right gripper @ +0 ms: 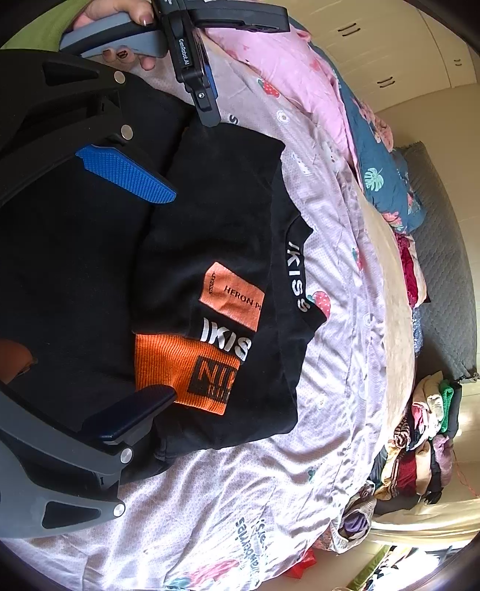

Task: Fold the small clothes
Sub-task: 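Move both open tools back toward the hem of the black shirt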

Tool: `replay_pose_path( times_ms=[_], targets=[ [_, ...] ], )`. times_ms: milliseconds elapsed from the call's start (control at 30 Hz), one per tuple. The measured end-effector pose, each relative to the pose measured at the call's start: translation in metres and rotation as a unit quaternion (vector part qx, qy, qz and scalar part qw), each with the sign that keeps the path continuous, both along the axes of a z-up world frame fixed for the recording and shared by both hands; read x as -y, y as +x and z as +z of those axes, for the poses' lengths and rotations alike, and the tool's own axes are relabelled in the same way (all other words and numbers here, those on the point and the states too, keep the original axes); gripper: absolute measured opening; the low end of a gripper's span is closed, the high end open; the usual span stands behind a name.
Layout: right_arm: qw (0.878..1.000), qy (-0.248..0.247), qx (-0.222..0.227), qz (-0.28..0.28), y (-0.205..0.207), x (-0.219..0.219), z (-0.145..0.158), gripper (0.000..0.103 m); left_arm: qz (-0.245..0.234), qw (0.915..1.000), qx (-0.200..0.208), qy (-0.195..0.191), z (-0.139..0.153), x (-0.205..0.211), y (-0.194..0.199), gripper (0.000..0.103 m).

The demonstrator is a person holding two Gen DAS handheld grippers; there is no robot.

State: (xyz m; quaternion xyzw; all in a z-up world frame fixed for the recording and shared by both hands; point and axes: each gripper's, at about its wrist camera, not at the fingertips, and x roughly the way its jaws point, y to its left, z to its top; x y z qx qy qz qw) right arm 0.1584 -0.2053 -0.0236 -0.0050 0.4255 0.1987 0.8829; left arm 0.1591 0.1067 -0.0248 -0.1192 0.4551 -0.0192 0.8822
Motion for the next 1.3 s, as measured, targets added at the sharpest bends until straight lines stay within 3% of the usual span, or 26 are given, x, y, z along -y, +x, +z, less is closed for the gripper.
replay_pose_path(
  times_ms=[1300],
  targets=[
    [0.996, 0.041, 0.075, -0.019, -0.068, 0.037, 0.063, 0.099, -0.022, 0.9976, 0.064, 0.008, 0.057, 0.03, -0.066, 0.094]
  ],
)
